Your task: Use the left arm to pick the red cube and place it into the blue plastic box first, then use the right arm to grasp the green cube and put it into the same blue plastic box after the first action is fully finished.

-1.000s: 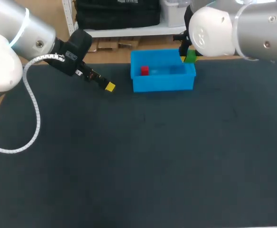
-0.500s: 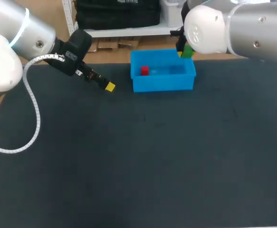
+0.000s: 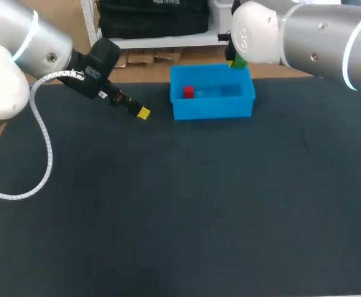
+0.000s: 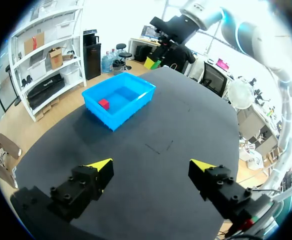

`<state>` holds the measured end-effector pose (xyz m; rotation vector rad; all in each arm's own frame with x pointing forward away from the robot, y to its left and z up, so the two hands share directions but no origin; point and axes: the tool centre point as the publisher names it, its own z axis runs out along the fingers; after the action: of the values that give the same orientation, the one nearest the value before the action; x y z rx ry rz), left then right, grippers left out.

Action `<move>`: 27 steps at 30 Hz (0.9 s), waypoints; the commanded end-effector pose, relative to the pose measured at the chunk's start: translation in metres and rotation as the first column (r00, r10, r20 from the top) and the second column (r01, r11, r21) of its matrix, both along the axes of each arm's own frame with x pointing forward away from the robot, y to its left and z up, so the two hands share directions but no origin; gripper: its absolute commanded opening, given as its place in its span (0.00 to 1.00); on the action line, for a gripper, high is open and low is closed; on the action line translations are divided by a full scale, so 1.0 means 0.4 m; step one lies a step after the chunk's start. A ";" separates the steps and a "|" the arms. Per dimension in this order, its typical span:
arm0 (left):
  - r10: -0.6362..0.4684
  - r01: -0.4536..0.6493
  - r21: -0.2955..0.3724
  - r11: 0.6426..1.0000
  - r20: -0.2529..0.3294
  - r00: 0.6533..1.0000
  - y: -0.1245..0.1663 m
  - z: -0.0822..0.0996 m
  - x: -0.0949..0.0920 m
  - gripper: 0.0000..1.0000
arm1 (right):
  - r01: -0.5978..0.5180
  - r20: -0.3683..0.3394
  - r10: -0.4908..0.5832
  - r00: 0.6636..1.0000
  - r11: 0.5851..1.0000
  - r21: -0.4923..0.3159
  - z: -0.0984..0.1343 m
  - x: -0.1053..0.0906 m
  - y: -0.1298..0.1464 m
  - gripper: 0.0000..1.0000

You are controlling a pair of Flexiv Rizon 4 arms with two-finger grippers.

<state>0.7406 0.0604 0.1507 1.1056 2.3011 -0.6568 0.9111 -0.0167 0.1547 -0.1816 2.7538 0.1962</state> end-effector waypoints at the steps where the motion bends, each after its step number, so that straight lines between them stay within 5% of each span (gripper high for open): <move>1: -0.002 0.002 -0.005 1.000 0.004 1.000 0.003 -0.002 -0.002 1.00 | -0.007 -0.019 0.007 1.000 1.000 -0.006 -0.005 0.039 0.008 0.00; 27: -0.002 0.002 -0.005 1.000 0.004 1.000 0.003 -0.002 -0.002 1.00 | -0.006 -0.026 0.006 1.000 1.000 -0.001 -0.074 0.170 0.015 0.00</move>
<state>0.7406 0.0604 0.1507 1.1056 2.3011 -0.6568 0.9548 -0.0148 0.1276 -0.1775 2.7031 0.2020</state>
